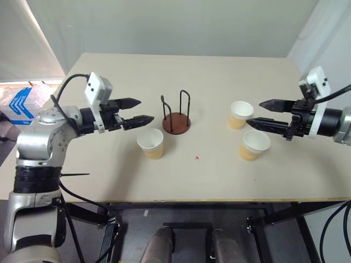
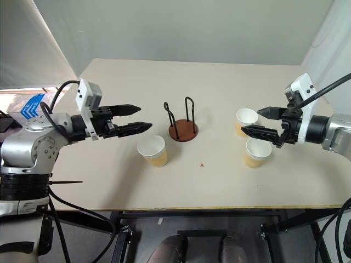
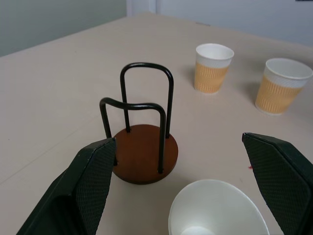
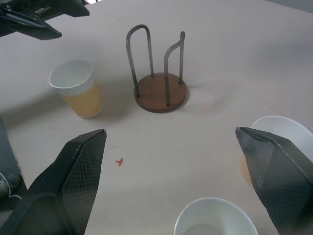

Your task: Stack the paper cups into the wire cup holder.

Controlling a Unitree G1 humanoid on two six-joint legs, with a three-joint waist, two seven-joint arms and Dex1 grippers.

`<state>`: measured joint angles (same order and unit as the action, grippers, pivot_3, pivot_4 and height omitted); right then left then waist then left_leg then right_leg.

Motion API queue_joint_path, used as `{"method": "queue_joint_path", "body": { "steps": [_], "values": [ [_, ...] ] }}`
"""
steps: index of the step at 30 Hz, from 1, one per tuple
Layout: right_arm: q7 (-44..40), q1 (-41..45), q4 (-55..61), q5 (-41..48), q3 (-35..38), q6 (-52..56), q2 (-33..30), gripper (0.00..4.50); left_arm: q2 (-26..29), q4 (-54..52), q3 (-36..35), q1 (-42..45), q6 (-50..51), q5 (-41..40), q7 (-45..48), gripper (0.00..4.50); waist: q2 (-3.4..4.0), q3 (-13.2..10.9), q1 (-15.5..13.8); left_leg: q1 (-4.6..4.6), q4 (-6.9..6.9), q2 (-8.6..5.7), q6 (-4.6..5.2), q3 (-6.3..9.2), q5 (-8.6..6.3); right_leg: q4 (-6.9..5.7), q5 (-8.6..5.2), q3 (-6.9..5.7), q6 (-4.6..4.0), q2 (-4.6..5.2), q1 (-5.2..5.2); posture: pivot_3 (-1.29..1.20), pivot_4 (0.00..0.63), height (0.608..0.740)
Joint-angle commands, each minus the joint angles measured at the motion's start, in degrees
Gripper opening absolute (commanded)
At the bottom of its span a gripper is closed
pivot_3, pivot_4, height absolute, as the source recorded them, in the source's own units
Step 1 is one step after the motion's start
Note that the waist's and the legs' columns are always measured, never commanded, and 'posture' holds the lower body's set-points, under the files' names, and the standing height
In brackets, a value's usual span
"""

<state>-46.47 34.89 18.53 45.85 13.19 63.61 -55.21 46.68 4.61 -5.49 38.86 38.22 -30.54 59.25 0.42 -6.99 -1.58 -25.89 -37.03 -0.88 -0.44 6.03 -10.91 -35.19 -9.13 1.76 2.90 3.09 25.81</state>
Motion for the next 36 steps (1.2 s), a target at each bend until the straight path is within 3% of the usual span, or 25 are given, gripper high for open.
{"method": "queue_joint_path", "body": {
  "steps": [1,18,36],
  "values": [
    [0.3,1.1,1.6,0.7,1.6,-0.5,-1.1,4.5,0.4,-0.4,-0.3,1.9,-1.2,0.8,0.3,4.49,0.0,0.0,0.0,0.0,0.0,0.0,0.0,0.0,0.0,0.0,0.0,0.0,0.0,0.0,0.0,0.0,0.15,0.74],
    [-0.3,2.0,3.3,3.9,1.2,0.9,-1.6,4.5,-4.6,-1.4,2.0,3.2,0.9,1.0,-1.7,4.49,0.0,0.0,0.0,0.0,0.0,0.0,0.03,-0.01,0.01,0.02,0.0,0.0,0.07,0.01,-0.01,0.0,0.15,0.74],
    [2.5,0.5,5.4,6.6,2.9,2.2,-1.7,4.5,-10.1,5.9,6.9,9.2,0.3,8.2,-6.5,4.49,0.0,0.0,-0.2,-0.03,-0.04,-0.03,0.11,-0.04,0.08,0.11,0.08,0.02,0.23,0.03,-0.06,0.0,0.15,0.74]
  ]
}}
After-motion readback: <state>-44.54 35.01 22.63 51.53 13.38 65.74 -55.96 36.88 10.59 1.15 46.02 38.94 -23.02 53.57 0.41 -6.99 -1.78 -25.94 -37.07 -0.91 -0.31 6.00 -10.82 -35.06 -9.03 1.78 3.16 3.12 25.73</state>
